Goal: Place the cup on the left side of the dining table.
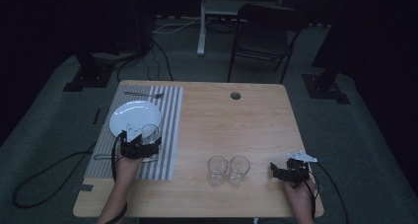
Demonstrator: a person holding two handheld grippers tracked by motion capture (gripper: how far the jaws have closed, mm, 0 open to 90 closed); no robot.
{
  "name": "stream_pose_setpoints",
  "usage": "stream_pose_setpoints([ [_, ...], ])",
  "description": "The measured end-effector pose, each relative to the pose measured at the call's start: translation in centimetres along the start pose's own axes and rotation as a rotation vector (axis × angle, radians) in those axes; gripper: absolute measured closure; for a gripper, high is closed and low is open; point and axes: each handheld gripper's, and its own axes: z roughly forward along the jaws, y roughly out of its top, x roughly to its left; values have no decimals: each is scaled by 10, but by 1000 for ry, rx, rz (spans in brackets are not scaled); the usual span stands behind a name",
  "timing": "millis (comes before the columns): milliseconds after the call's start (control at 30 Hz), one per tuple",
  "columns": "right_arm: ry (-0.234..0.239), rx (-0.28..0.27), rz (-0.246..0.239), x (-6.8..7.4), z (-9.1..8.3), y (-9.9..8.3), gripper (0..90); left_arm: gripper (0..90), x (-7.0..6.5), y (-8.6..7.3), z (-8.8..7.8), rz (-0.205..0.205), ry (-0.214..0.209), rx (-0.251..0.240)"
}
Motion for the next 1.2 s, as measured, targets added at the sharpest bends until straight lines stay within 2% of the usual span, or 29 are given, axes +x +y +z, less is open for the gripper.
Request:
stream_pose_setpoints([
  [100,0,0,0,0,0,0,138,76,0,-3,-5,-15,-2,5],
  [167,0,0,0,0,0,0,138,76,0,-4,-10,-27,23,4],
  [200,0,0,1,0,0,0,137,76,1,-5,-12,-34,22,8],
  [300,0,0,1,0,0,0,138,76,4,-8,-18,-24,45,18],
  [367,0,0,0,0,0,0,138,77,7,-10,-22,-38,35,20],
  [500,0,0,0,0,0,0,138,77,12,-16,-34,-39,62,7],
  [600,0,0,0,0,0,0,138,77,17,-22,-43,-67,58,-4],
  [767,0,0,0,0,0,0,138,77,23,-30,-55,-71,100,11],
  [833,0,0,0,0,0,0,138,77,25,-35,-61,-74,123,-1],
  [900,0,0,0,0,0,0,138,77,27,-40,-67,-75,120,-4],
  [967,0,0,0,0,0,0,138,77,28,-46,-73,-75,140,-10],
  [1100,0,0,0,0,0,0,137,77,34,-58,-79,-87,151,19],
  [1200,0,0,0,0,0,0,137,77,39,-66,-81,-113,160,52],
])
